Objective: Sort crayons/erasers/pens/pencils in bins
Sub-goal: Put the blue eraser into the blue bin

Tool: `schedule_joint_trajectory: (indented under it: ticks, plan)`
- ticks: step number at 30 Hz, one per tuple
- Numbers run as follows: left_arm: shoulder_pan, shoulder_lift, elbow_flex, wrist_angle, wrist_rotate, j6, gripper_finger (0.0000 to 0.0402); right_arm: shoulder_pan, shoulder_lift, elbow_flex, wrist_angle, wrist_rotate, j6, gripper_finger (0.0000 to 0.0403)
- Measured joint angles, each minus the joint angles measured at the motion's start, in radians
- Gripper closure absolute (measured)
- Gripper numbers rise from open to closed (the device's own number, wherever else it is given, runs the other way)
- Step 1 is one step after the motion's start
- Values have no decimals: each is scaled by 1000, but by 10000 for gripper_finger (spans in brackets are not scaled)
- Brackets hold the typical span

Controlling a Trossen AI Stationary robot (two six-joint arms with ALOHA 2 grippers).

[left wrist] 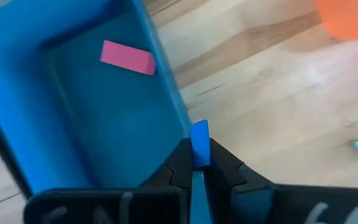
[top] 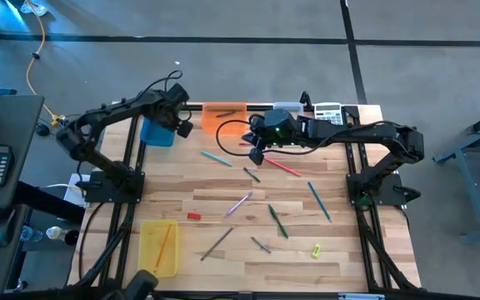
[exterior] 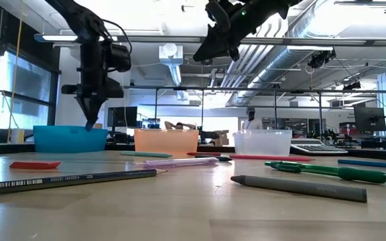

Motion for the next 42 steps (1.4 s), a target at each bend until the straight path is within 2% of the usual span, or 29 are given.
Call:
schedule_joint_trajectory:
  ticks: [17,26,33,42]
  plan:
    - [28,29,200,-187,-85,27,395,0,0,0,-2,0,-16,402]
    - [39,67,201,-204,-81,32,394,0,0,0,-2,0,-31,402]
    - [52,169,201,-202,-73,57,394,0,0,0,-2,0,-38,402]
    - [46,214,202,-149,-10,52,394,0,0,0,-2,0,-38,402]
